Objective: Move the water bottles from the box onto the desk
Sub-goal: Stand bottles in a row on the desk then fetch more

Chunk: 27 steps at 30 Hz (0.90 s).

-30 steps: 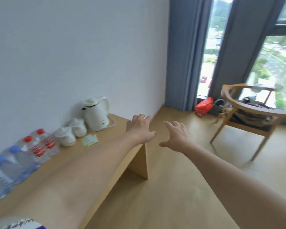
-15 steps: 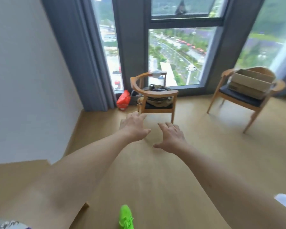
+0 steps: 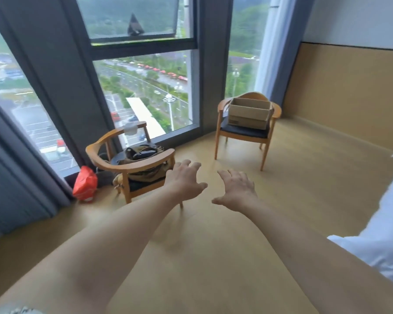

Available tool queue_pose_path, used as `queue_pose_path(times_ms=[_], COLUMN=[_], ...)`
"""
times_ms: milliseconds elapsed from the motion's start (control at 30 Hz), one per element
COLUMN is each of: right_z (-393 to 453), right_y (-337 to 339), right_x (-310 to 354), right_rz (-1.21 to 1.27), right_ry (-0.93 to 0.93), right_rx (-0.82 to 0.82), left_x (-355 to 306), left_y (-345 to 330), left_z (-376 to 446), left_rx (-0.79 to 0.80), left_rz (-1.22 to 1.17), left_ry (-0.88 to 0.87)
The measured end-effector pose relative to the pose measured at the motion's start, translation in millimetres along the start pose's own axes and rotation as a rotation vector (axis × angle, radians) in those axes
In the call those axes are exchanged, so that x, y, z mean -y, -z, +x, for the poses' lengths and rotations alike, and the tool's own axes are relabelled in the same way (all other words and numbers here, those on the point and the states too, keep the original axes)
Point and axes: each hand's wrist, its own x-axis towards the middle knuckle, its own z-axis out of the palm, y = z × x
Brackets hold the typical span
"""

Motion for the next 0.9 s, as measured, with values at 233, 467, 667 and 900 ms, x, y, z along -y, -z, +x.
queue_pose_path(times_ms=[233,467,667,900], right_z=[66.0,160.4,277.9,406.0], right_y=[3.1,-1.8,9.0,50.7], right_x=[-25.5,-67.3,-114.6,-162.7], right_rz=[-0.018,0.002,0.025,0.068], right_ry=[-0.158,-0.232,-0.22,-0.178], right_rx=[0.042,0.036,0.019,-0.048], left_x=[-6.2,-27.3,-48.9,-82.5], left_y=[-26.7,-58.4,-69.3,-61.5], left_z=[96.7,204.4,323.0,466.3], left_rx=[0.053,0.109,0.093,0.027], left_rz=[-0.041,-0.043,-0.024,-0.12], left_ry=[-0.145,-0.23,-0.206,-0.143])
